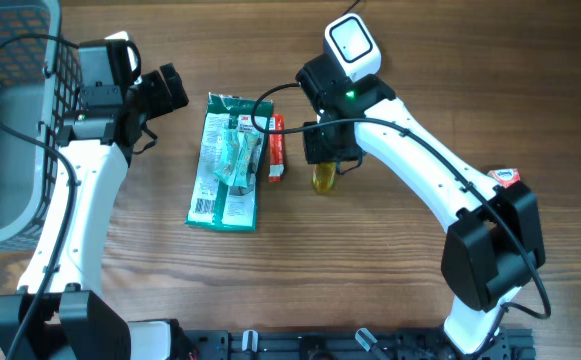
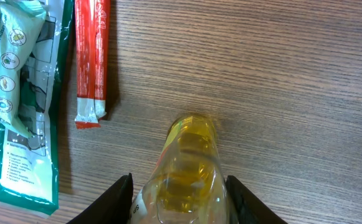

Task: Scan the item barcode
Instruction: 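Lower the right gripper and close it around the Vim bottle neck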

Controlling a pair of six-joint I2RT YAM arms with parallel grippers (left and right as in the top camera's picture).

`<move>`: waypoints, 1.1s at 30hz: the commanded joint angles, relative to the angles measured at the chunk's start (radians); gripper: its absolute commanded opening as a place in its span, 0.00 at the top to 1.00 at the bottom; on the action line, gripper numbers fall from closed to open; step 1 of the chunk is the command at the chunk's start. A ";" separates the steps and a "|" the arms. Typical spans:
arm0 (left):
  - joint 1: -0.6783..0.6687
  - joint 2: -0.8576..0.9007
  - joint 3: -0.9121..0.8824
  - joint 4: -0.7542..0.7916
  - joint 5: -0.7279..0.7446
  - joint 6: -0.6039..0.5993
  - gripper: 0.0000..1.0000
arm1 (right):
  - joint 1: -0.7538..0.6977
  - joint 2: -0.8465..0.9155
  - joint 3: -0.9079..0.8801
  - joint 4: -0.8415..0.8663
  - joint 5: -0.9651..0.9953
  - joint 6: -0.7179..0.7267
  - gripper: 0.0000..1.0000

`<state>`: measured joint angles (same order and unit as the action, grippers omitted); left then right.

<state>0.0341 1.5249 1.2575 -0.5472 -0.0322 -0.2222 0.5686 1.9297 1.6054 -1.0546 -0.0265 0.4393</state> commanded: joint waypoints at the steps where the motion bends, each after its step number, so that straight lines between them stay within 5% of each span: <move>1: 0.004 0.000 0.006 0.000 -0.010 0.009 0.00 | 0.006 -0.039 0.009 -0.001 -0.016 -0.018 0.57; 22: 0.004 0.000 0.006 0.000 -0.010 0.009 0.00 | 0.010 -0.039 0.009 -0.005 -0.016 -0.018 0.56; 33: 0.004 0.000 0.006 0.000 -0.010 0.009 0.00 | 0.011 -0.039 0.009 -0.010 -0.017 -0.017 0.35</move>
<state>0.0341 1.5249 1.2575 -0.5472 -0.0322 -0.2222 0.5735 1.9240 1.6054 -1.0588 -0.0299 0.4244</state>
